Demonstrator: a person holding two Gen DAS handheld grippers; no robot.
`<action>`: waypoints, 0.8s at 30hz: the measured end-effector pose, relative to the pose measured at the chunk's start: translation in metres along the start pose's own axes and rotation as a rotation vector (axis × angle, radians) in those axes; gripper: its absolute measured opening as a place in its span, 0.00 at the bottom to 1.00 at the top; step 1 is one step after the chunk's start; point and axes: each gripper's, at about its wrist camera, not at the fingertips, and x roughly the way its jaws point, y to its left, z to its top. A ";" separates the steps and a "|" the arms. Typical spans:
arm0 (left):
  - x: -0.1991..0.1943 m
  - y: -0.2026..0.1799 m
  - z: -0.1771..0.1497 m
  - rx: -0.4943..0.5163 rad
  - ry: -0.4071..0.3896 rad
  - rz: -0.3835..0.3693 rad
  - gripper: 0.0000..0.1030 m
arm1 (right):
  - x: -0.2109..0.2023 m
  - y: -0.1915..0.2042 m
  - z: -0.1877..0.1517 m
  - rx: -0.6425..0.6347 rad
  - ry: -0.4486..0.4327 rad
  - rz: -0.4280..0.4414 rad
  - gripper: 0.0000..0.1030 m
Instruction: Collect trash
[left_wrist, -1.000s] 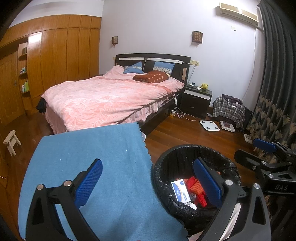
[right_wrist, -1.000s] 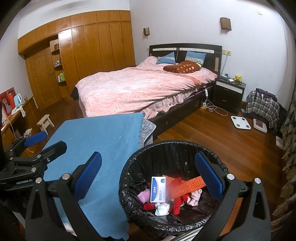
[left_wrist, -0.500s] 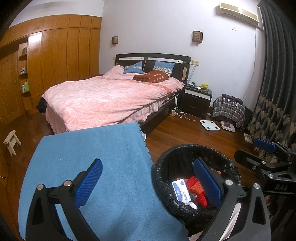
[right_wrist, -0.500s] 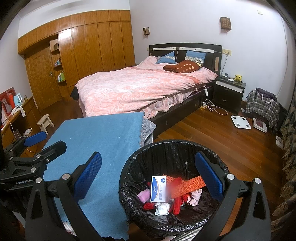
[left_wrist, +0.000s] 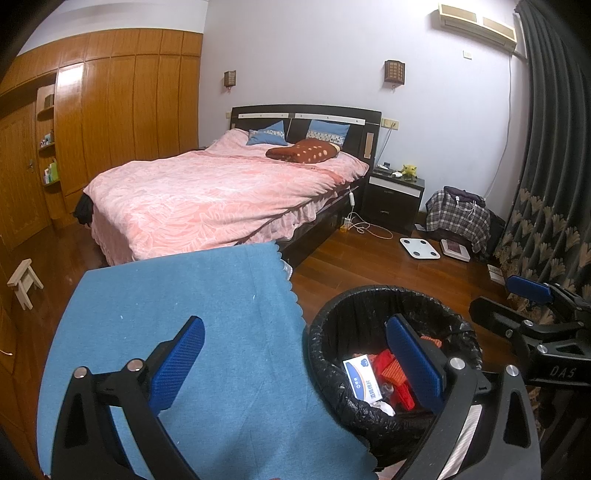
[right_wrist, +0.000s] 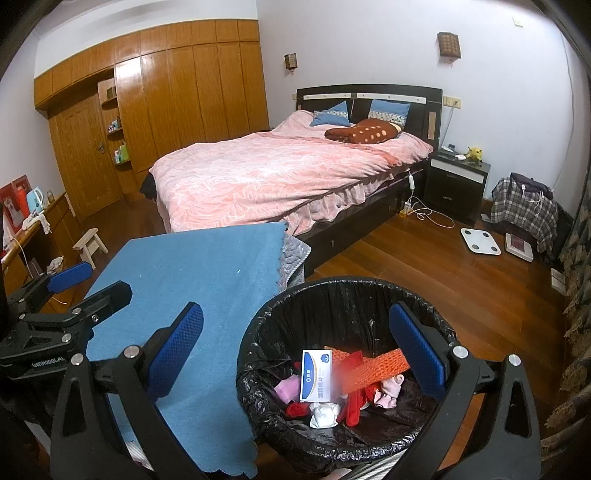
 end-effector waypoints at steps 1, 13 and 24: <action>0.000 0.000 0.000 0.001 -0.001 0.000 0.94 | 0.000 0.000 0.000 0.000 0.001 -0.001 0.95; 0.000 0.000 0.001 0.000 0.002 0.000 0.94 | 0.000 0.003 -0.002 0.001 0.003 -0.001 0.95; -0.001 0.000 0.001 0.001 0.001 -0.001 0.94 | 0.001 0.002 -0.002 0.002 0.005 -0.001 0.95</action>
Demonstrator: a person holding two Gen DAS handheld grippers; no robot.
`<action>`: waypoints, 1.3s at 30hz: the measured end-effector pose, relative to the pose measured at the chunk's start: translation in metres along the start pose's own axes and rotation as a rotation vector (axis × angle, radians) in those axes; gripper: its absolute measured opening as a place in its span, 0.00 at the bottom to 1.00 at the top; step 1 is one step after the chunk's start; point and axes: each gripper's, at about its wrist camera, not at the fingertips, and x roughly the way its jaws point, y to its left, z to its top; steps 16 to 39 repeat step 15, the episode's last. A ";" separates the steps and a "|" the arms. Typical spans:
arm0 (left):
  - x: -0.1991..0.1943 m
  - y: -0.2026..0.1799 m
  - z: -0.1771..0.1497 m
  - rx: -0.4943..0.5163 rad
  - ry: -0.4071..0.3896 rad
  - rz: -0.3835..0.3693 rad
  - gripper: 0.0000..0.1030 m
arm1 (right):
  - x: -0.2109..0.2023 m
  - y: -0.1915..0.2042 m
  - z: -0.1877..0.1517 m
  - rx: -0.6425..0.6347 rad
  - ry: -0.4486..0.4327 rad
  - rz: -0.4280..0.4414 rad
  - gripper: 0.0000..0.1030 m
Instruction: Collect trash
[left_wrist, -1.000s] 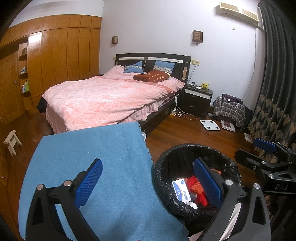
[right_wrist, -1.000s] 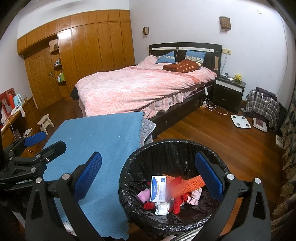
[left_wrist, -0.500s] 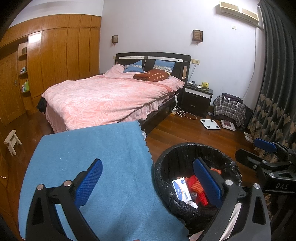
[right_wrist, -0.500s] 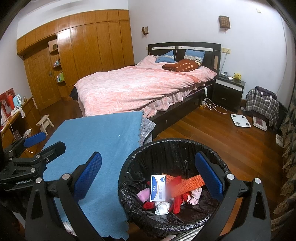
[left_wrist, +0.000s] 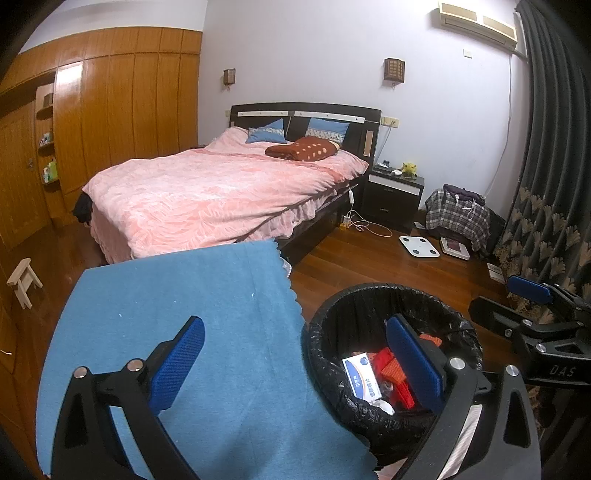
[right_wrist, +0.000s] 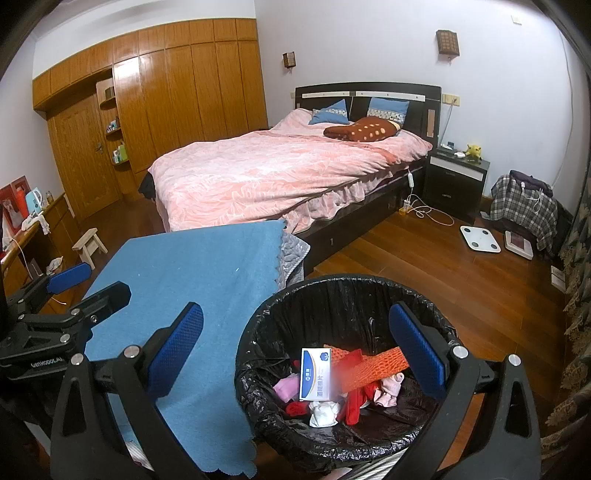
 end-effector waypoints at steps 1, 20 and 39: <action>-0.001 0.001 -0.002 -0.001 0.000 -0.001 0.94 | 0.000 0.000 0.000 0.000 -0.001 0.000 0.95; -0.003 0.001 -0.008 -0.001 0.005 -0.002 0.94 | -0.001 0.001 0.001 0.000 0.000 0.001 0.95; -0.003 0.001 -0.008 -0.001 0.005 -0.002 0.94 | -0.001 0.001 0.001 0.000 0.000 0.001 0.95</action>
